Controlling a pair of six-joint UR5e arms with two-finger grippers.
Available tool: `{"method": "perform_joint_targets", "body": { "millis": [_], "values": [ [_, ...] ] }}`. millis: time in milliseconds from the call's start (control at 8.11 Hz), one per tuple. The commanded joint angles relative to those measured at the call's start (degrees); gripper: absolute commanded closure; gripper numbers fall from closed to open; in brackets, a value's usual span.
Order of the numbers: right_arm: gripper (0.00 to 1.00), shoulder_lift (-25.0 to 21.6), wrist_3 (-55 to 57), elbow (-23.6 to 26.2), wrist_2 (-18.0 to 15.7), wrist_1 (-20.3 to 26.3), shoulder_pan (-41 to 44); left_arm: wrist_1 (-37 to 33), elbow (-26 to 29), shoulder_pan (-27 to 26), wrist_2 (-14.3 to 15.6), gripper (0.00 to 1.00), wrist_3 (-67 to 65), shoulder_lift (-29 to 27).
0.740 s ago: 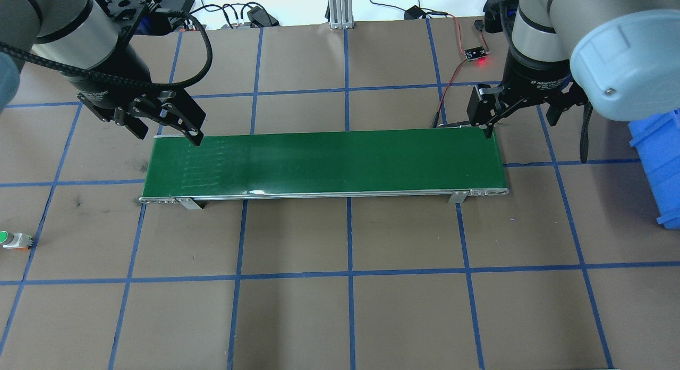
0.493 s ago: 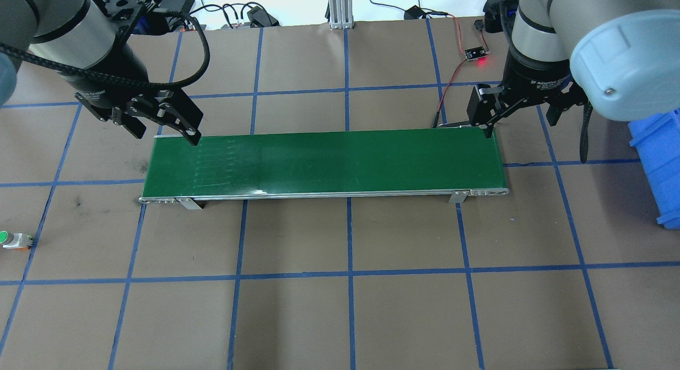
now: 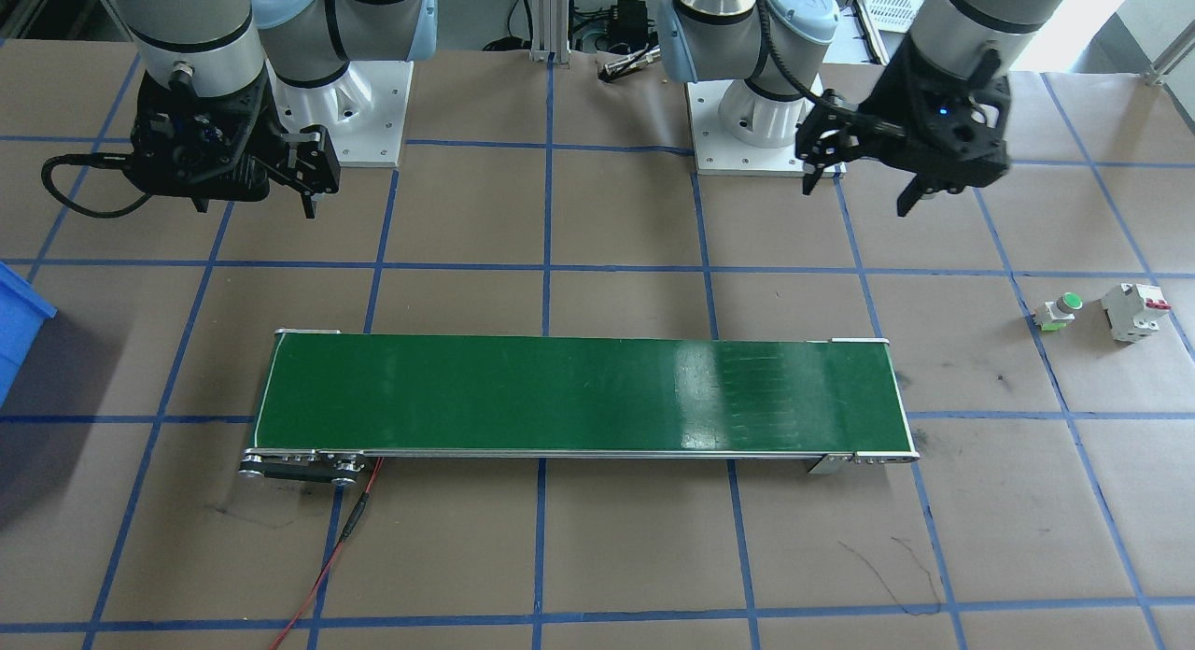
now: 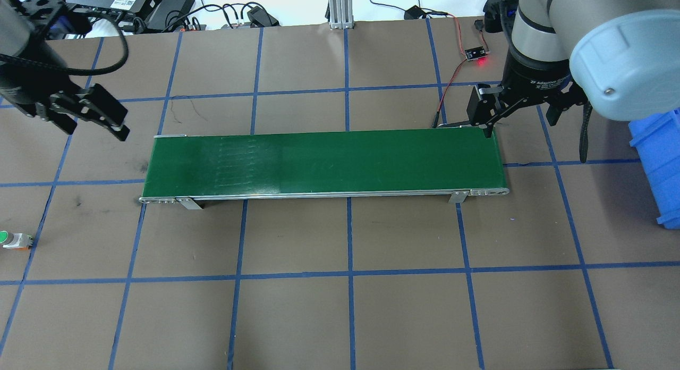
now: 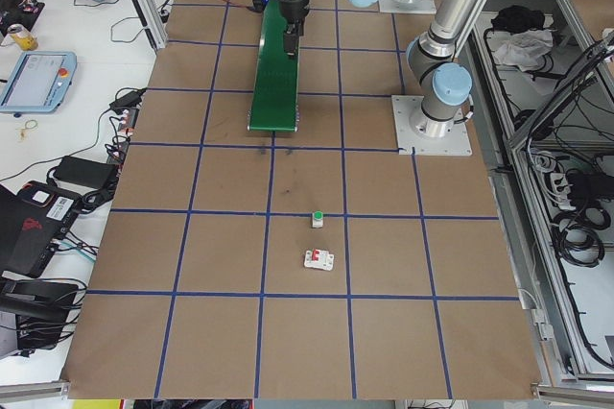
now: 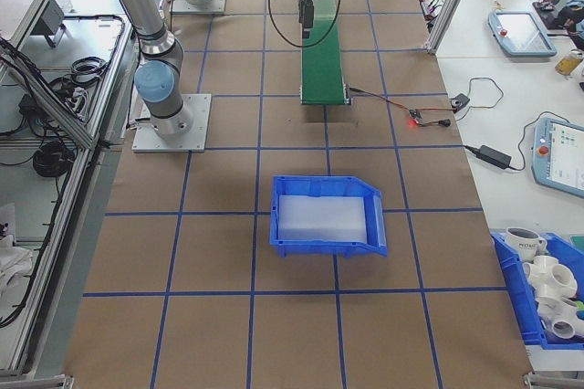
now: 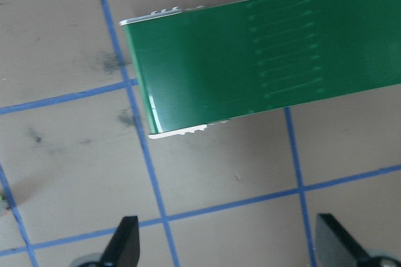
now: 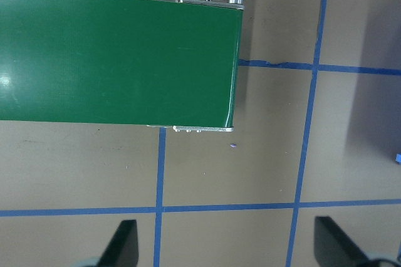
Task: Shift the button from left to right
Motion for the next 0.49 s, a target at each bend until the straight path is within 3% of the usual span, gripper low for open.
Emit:
{"method": "perform_joint_targets", "body": {
  "millis": [0,370],
  "values": [
    [0.0,0.0,-0.1,0.0,0.0,0.1,0.0,8.1,-0.3,15.8,2.8,0.0,19.4,-5.8],
    [0.0,0.0,-0.1,0.0,0.0,0.2,0.0,20.7,-0.3,27.9,6.0,0.0,28.1,-17.4]
  ]
}}
